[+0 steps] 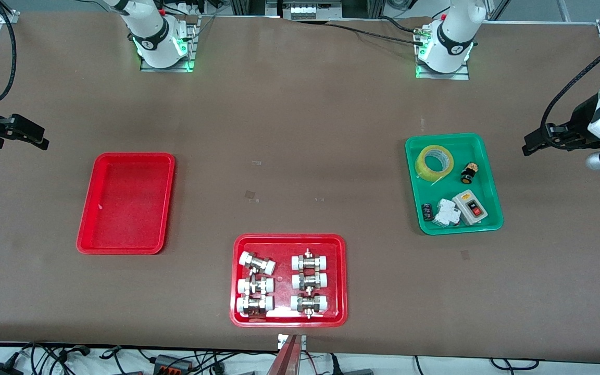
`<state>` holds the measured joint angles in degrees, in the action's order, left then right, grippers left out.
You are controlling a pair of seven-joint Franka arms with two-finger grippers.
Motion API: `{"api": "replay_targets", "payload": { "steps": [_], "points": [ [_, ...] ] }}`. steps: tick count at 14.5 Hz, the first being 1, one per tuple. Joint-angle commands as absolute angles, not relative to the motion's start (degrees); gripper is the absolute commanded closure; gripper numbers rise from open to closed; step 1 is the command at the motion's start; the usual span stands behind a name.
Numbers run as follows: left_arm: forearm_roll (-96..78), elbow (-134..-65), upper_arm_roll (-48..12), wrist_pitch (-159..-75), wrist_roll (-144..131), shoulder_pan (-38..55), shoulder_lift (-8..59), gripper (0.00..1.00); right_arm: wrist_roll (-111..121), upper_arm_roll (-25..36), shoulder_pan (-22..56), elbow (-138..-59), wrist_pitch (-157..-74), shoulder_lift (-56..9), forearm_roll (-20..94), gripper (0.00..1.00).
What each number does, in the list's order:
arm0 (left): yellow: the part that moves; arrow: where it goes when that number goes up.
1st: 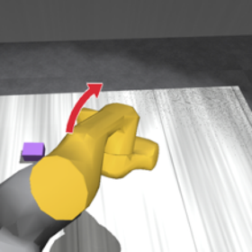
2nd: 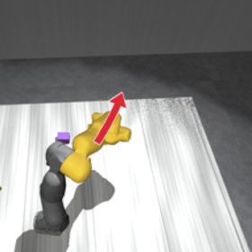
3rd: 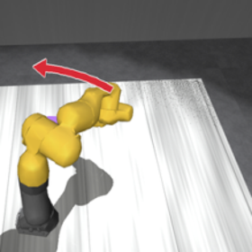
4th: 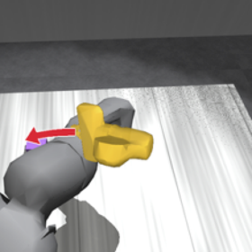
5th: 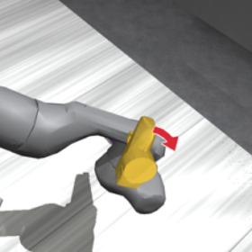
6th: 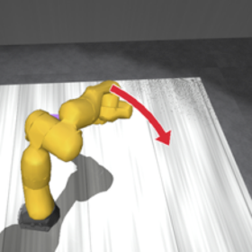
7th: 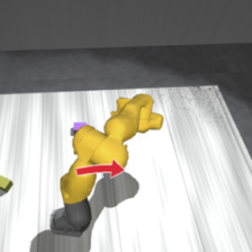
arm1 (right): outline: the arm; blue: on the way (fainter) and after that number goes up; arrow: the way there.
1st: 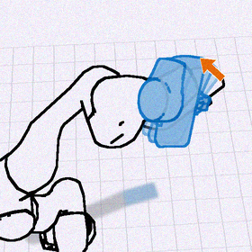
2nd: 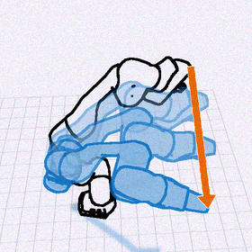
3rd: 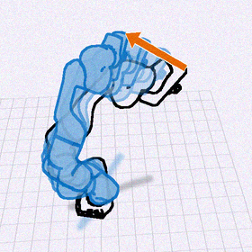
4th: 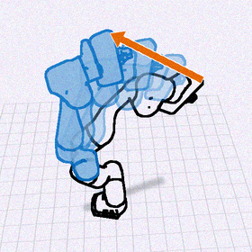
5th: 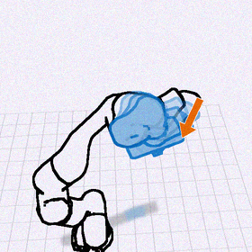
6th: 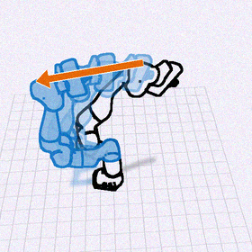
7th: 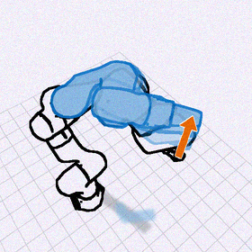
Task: Left arm passes tape to right arm into tray
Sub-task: 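Move the left gripper toward the tape roll in the green tray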
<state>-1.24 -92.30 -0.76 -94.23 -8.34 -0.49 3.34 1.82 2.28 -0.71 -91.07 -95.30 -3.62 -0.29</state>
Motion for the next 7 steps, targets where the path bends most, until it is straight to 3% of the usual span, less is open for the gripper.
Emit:
{"api": "replay_targets", "payload": {
  "steps": [1,7],
  "points": [
    [-2.20,-93.16,-0.35,-94.83,-6.94,-0.35,2.46,0.00,2.46,1.85,-1.05,-92.46,-95.54,-2.37,-0.97,0.00],
    [-2.37,-93.69,-0.35,-94.92,-6.94,-0.09,2.55,0.00,2.46,1.85,-1.05,-92.20,-95.89,-2.55,-0.88,0.00]
  ]
}}
